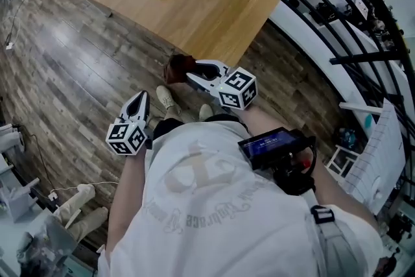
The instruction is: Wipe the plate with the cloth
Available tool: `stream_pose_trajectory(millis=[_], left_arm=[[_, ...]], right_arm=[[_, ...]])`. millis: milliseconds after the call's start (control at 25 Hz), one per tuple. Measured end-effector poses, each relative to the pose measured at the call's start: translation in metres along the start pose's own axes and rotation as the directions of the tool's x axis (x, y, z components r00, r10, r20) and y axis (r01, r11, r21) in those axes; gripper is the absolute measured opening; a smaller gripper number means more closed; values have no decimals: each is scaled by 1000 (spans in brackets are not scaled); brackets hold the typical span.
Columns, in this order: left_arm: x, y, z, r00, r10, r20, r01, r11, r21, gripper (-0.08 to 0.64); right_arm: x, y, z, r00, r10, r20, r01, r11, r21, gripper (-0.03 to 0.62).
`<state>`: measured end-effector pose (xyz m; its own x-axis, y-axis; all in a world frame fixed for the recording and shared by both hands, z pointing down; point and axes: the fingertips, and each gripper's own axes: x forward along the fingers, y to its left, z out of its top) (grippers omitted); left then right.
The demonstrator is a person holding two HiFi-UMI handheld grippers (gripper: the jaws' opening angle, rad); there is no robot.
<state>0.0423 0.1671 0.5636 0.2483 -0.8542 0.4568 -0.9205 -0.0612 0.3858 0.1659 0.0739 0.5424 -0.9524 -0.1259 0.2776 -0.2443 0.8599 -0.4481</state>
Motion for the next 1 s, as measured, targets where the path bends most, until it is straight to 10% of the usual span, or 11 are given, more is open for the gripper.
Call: stream_pose_trajectory(millis=[1000], left_arm=[[46, 145, 93, 984, -178, -28, 178, 984, 5, 12]], right_arm=[[153, -37, 57, 981, -186, -58, 187, 982, 12, 121]])
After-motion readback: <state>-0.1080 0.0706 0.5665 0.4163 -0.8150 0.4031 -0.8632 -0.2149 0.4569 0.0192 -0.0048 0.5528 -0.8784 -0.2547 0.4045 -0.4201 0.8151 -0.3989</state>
